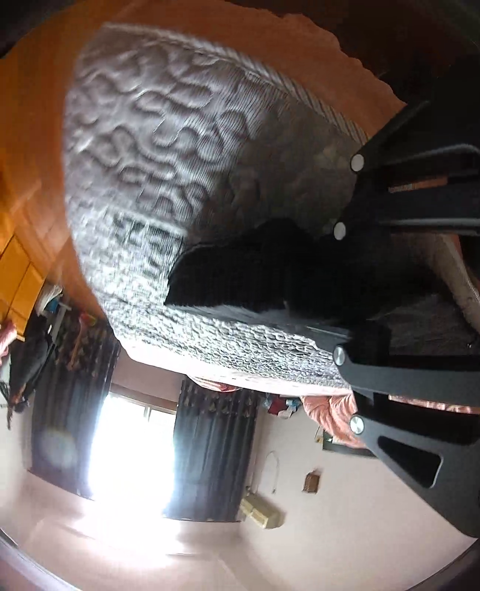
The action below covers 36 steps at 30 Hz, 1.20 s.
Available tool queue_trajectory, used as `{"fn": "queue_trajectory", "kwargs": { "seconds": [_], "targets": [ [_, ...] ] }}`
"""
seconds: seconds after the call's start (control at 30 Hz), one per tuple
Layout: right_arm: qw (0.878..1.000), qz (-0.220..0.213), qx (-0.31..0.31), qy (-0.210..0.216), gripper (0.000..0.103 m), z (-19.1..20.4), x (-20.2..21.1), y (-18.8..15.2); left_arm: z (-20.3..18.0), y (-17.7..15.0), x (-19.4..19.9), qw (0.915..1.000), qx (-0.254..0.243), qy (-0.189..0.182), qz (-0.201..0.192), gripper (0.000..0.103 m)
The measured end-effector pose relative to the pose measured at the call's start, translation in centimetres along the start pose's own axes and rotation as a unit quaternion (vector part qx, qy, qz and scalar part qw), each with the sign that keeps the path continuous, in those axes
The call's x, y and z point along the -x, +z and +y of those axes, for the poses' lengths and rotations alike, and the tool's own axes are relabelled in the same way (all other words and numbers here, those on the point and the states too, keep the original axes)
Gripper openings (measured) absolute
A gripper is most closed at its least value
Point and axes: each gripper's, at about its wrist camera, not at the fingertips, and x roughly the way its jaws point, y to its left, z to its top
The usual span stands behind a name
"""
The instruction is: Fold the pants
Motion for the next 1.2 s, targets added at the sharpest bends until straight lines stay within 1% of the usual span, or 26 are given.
{"fn": "queue_trajectory", "kwargs": {
  "seconds": [0.1, 0.2, 0.33, 0.47, 0.7, 1.2],
  "targets": [
    [0.999, -0.006, 0.032, -0.013, 0.020, 2.4, 0.4, -0.5, -0.1, -0.1, 0.6, 0.9998, -0.003, 0.011, -0.013, 0.094],
    [0.997, -0.013, 0.066, -0.024, 0.020, 4.9, 0.8, -1.1, -0.4, -0.2, 1.2, 0.9994, -0.010, 0.021, -0.025, 0.094],
    [0.994, -0.020, 0.101, -0.033, 0.020, 7.4, 0.9, -1.9, -0.7, -0.3, 1.7, 0.9987, -0.021, 0.023, -0.040, 0.096],
    [0.990, -0.027, 0.133, -0.043, 0.020, 9.4, 1.4, -2.6, -0.6, -0.4, 2.0, 0.9986, -0.018, 0.021, -0.045, 0.097],
    [0.984, -0.037, 0.165, -0.055, 0.020, 11.4, 1.2, -3.5, -0.2, -0.4, 1.9, 0.9988, -0.012, 0.013, -0.044, 0.098],
    [0.977, -0.047, 0.200, -0.058, 0.020, 13.2, 1.3, -4.6, -0.7, -0.6, 1.8, 0.9987, -0.022, 0.014, -0.043, 0.099]
  ]
}}
